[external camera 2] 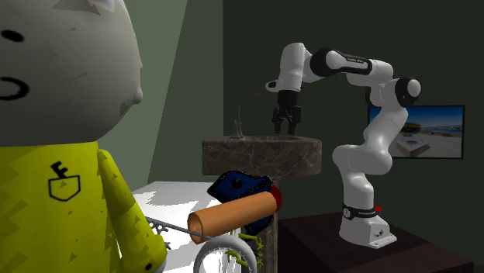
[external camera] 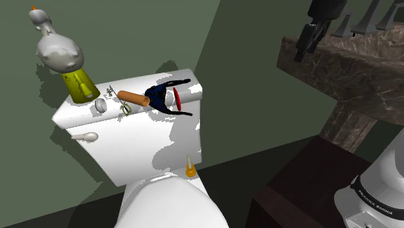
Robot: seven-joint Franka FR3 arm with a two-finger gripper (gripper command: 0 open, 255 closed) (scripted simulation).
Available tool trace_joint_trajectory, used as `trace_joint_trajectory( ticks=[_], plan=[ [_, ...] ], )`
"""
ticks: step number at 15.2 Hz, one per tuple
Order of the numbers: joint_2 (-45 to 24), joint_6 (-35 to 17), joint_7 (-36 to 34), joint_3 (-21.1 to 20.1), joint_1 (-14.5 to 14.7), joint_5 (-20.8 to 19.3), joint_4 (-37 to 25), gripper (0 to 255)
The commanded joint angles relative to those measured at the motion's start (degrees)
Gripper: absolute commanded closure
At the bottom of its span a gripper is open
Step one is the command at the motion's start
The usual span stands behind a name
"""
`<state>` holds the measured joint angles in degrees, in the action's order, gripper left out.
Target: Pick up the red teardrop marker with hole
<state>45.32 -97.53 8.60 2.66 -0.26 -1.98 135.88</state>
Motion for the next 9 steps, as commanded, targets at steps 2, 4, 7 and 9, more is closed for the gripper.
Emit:
trace_joint_trajectory(
  ticks=[2, 4, 7, 9],
  plan=[
    [-0.28, -2.25, -0.41, -1.43, 0.54, -0.42, 0.51, 0],
    [-1.02, -6.74, -1.35, -4.31, 1.53, -1.43, 1.43, 0],
    [-2.58, -13.42, -3.08, -8.76, 2.62, -3.47, 2.54, 0],
    [-3.9, -17.8, -4.5, -11.84, 3.04, -5.24, 3.09, 0]
  ],
)
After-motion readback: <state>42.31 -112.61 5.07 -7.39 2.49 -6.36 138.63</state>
